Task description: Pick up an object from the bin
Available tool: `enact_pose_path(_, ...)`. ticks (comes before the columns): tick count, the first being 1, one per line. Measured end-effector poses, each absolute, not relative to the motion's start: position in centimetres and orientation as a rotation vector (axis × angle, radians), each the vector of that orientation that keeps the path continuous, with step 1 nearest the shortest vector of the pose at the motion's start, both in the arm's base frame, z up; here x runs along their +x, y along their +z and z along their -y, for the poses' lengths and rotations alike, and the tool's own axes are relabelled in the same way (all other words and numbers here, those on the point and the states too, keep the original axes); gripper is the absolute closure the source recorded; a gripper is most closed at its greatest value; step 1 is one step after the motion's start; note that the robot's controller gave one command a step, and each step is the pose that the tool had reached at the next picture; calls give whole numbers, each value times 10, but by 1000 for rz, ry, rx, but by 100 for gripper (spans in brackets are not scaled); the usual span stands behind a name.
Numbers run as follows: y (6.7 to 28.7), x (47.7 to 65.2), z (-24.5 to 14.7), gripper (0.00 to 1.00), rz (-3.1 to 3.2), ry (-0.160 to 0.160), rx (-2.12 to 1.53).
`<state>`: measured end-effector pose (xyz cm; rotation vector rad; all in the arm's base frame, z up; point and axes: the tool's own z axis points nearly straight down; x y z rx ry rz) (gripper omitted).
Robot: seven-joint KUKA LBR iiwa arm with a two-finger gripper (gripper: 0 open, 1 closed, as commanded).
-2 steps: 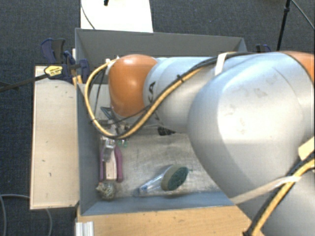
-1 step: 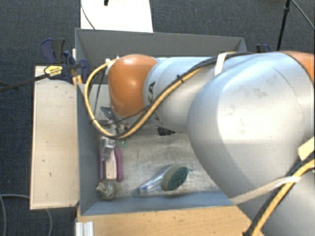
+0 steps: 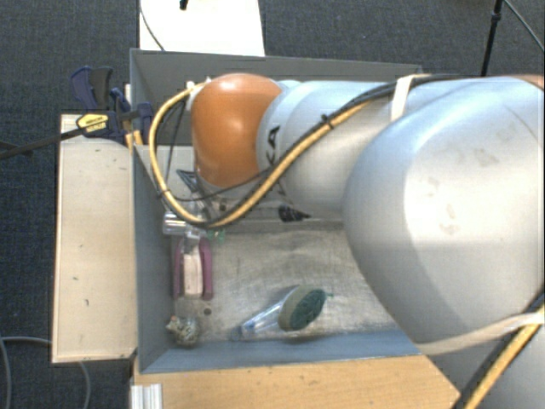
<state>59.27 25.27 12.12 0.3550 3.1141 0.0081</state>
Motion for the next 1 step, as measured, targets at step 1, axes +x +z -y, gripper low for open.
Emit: enact_pose_path(1, 164, 595, -253, 100, -3114, 8, 354)
